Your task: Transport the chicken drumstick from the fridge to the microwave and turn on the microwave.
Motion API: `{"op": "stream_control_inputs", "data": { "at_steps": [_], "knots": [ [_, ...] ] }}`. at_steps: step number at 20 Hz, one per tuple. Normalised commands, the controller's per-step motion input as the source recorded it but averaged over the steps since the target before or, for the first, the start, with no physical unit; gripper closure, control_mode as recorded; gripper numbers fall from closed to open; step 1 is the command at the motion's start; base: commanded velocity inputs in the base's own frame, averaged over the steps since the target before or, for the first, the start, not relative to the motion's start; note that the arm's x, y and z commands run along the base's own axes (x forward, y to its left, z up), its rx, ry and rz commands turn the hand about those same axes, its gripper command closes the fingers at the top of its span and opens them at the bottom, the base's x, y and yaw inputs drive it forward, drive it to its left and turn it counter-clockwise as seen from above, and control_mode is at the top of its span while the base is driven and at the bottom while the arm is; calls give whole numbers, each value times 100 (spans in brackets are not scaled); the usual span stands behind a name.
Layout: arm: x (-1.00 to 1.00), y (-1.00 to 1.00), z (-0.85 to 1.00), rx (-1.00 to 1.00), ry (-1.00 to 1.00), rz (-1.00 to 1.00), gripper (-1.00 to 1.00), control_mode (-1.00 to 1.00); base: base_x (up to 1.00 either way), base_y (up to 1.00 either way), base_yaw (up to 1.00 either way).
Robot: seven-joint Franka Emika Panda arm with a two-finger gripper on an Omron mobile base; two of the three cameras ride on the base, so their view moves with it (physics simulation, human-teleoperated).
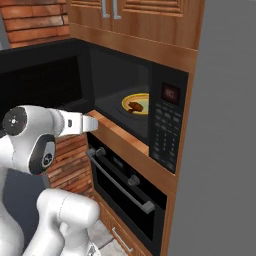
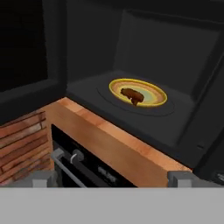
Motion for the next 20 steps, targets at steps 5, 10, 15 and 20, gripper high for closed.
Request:
{"op": "stream_control_inputs", "data": {
  "at_steps": [5,10,15,20],
  "knots": [
    [-97,80,-1,-51,0,31,-100,-100,0,0,0],
    [-89,90,0,-50,0,36,-100,-100,0,0,0],
    [-80,75,-24,-42,0,28,-100,-100,0,0,0],
    [-67,66,-26,-40,0,25,-100,-100,0,0,0]
  ]
}}
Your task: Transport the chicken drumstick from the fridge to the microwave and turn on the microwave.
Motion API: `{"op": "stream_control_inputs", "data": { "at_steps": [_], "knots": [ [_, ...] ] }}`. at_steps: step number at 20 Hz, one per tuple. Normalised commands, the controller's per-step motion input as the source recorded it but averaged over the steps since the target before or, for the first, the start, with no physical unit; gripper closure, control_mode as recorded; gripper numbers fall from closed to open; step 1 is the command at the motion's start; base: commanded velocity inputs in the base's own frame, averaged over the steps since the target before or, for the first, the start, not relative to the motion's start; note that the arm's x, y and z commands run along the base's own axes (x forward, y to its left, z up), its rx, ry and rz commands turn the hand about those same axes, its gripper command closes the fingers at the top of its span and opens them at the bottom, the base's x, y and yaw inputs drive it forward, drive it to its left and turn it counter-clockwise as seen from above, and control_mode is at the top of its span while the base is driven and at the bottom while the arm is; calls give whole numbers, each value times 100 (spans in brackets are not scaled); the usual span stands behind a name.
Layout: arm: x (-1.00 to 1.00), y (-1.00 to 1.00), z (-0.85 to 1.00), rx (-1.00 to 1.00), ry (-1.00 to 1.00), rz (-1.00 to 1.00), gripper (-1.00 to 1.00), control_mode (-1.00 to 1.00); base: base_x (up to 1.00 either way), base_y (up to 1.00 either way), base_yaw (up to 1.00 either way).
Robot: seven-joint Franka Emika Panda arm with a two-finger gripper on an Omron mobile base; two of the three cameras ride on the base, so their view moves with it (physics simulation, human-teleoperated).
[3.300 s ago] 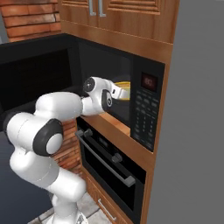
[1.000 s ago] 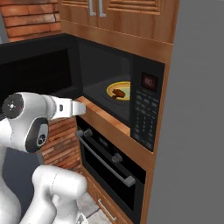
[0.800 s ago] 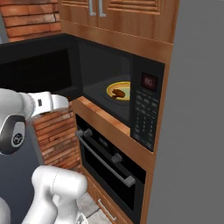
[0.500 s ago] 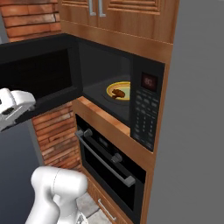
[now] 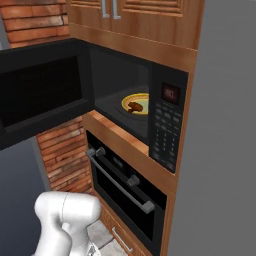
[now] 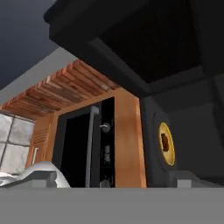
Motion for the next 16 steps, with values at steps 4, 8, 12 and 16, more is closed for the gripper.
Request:
{"op": "stream_control_inputs", "data": {
  "at_steps": [4,8,12,16],
  "knots": [
    [-32,64,-28,-40,0,23,-100,-100,0,0,0],
    [4,77,-41,-42,1,10,-100,-100,0,0,0],
    [25,81,-48,-36,2,4,-100,-100,0,0,0],
    [40,85,-46,-30,5,2,-100,-100,0,0,0]
  ]
}}
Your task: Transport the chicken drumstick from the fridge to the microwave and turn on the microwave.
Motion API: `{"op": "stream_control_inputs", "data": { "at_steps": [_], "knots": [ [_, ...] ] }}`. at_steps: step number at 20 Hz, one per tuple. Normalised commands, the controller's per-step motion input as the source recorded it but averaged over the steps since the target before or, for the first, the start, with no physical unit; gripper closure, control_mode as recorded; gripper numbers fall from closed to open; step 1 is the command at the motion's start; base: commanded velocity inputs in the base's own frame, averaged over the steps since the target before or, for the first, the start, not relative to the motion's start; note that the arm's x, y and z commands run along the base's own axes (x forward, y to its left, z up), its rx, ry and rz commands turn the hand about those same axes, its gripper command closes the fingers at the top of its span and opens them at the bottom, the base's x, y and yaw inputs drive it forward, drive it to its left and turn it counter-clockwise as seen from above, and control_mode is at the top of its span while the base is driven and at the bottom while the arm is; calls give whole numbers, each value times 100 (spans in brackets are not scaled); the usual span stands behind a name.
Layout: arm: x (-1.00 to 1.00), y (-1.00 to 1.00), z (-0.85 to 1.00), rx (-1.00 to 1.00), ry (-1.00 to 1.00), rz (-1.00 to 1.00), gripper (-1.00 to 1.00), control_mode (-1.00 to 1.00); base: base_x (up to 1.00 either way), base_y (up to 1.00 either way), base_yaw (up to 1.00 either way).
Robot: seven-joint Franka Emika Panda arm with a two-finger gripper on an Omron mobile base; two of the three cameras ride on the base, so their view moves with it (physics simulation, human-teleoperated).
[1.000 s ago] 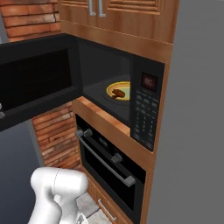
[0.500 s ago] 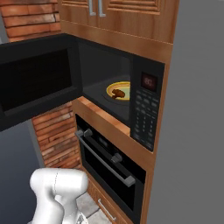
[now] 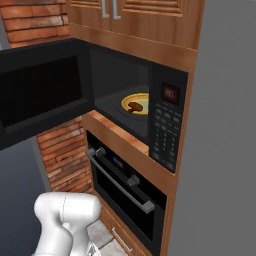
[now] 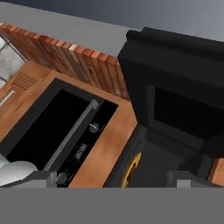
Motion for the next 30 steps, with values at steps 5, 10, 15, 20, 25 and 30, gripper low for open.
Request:
{"op": "stream_control_inputs", "data": {
  "at_steps": [5,10,15,20,25,30],
  "knots": [
    [51,80,-37,-27,19,3,-100,-100,0,0,0],
    [60,75,-34,-24,10,1,-100,-100,0,0,0],
    [48,65,-25,-23,-2,0,-100,-100,0,0,0],
    [29,36,-24,-15,-17,-2,-100,-100,0,0,0],
    [30,10,-30,-9,-25,-5,-100,-100,0,0,0],
    [50,14,-32,-8,-24,-7,-100,-100,0,0,0]
  ]
}}
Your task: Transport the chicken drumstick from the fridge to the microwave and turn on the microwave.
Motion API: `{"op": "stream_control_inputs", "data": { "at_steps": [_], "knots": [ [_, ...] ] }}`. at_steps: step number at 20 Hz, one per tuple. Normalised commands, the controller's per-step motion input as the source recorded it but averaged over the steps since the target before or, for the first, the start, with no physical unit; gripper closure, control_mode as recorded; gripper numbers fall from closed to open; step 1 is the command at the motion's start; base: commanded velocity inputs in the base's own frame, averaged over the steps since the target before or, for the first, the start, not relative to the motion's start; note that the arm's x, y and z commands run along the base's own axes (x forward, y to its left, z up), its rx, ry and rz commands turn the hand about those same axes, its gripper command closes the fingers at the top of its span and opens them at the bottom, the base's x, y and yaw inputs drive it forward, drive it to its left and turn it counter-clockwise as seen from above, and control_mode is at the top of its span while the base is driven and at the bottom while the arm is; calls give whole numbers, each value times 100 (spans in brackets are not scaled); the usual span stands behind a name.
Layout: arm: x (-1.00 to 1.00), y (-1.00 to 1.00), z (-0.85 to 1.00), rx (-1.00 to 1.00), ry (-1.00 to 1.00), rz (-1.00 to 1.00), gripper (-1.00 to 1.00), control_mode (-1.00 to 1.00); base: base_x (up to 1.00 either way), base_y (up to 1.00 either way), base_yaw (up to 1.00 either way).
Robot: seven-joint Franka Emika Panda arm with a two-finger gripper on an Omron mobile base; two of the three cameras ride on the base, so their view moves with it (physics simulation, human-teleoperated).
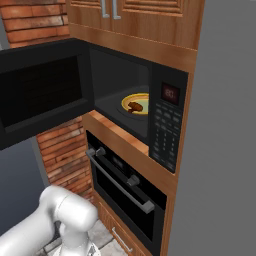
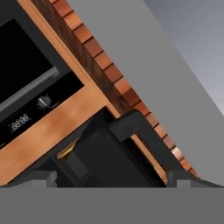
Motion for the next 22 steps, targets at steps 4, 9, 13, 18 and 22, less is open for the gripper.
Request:
{"op": "stream_control_inputs", "data": {
  "at_steps": [4,9,13,18,22],
  "knots": [
    [51,22,-31,-7,-23,-7,-100,-100,0,0,0],
    [47,40,-43,-6,-19,-8,-100,-100,0,0,0],
    [43,31,-23,-3,-22,-14,-100,-100,0,0,0],
    [42,6,-1,0,-23,-21,-100,-100,0,0,0],
    [43,4,-1,0,-24,-25,-100,-100,0,0,0]
  ]
}}
